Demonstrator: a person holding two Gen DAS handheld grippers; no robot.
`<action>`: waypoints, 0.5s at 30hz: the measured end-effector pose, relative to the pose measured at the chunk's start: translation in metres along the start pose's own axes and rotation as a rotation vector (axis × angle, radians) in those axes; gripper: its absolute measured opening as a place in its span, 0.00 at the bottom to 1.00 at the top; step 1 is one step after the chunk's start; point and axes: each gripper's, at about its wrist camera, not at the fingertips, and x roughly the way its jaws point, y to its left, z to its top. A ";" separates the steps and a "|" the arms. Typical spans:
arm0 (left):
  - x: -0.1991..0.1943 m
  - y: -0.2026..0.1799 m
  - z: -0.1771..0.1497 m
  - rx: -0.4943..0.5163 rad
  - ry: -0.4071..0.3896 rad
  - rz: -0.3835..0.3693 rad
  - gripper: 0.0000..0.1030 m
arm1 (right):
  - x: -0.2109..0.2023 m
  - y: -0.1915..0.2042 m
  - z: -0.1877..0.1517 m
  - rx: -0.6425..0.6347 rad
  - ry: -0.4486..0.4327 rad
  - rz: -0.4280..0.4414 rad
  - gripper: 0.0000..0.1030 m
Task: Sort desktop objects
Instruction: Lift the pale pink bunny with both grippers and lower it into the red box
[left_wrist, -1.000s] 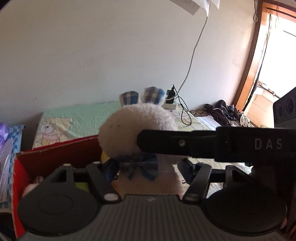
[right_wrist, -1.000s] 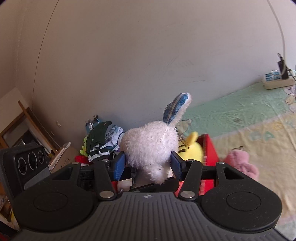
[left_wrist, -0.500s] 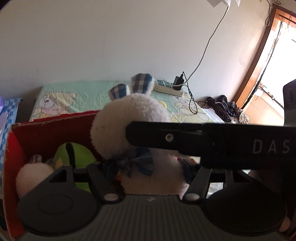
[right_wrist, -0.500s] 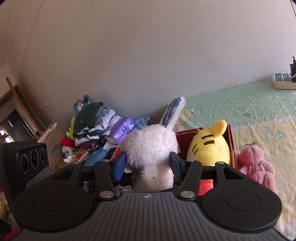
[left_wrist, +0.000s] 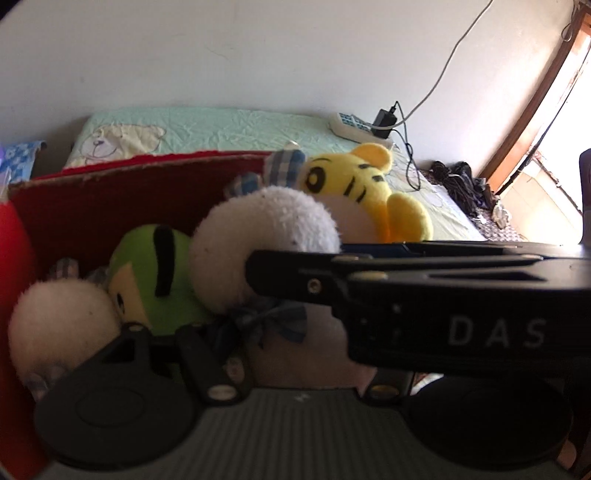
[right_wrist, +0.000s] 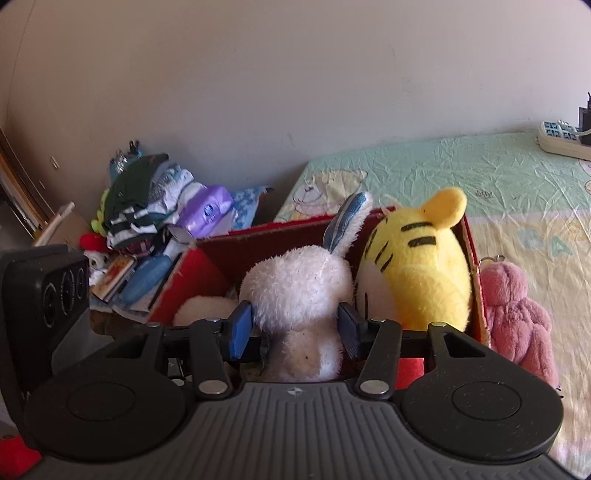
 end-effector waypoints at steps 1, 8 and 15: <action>0.001 0.000 0.000 0.001 0.004 0.010 0.65 | 0.005 -0.001 -0.001 0.000 0.013 -0.018 0.52; 0.013 0.001 0.003 0.010 0.026 0.048 0.65 | 0.019 -0.009 0.001 0.039 0.047 -0.030 0.52; 0.019 -0.005 0.004 0.047 0.060 0.089 0.65 | 0.021 -0.014 -0.008 0.039 0.019 -0.016 0.52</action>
